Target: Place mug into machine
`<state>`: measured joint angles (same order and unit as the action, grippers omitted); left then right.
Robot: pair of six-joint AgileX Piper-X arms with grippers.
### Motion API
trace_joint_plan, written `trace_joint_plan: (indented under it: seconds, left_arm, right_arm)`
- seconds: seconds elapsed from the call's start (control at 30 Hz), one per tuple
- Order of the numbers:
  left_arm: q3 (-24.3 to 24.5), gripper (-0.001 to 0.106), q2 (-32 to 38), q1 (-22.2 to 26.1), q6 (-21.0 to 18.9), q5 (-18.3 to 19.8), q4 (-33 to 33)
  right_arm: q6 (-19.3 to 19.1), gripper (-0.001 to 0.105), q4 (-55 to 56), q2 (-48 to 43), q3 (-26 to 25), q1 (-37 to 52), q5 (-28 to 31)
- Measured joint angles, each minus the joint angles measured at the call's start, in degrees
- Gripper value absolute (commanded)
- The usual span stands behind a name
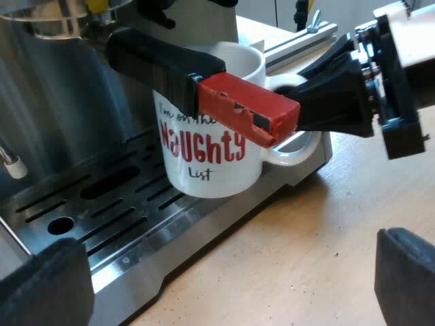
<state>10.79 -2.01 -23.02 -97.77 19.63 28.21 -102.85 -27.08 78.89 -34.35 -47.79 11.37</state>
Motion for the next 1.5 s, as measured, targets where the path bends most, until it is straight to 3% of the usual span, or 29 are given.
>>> trace_joint_plan:
  seconds: [0.43, 0.63, 1.07, 1.23, 1.33, 1.5]
  left_arm:
    - [0.0, 0.085, 0.0, 0.0, 0.0, -0.5, -0.5]
    - [-0.7, 0.085, 0.0, 0.0, 0.0, -3.5, -2.4]
    - [-0.7, 0.085, 0.0, 0.0, 0.1, -3.7, -3.0]
    - [-0.7, 0.085, 0.0, 0.0, 0.1, -3.7, -3.0]
    - [-0.7, 0.085, 0.0, 0.0, 0.1, -3.7, -3.0]
    - [-0.7, 0.085, 0.0, 0.0, 0.1, -3.7, -3.0]
  right_arm:
    - [0.1, 0.000, -6.1, 6.8, -2.2, 0.0, 0.1]
    - [0.1, 0.000, -6.5, 9.0, -4.3, 0.0, 0.2]
    - [0.1, 0.000, -6.6, 13.3, -8.4, 0.0, 2.8]
    - [0.1, 0.035, -6.6, 13.3, -8.4, 0.0, 2.8]
    - [0.2, 0.042, -7.5, 13.1, -8.6, 0.0, 2.3]
    - [0.5, 0.043, -8.0, 11.7, -8.6, 0.0, 2.2]
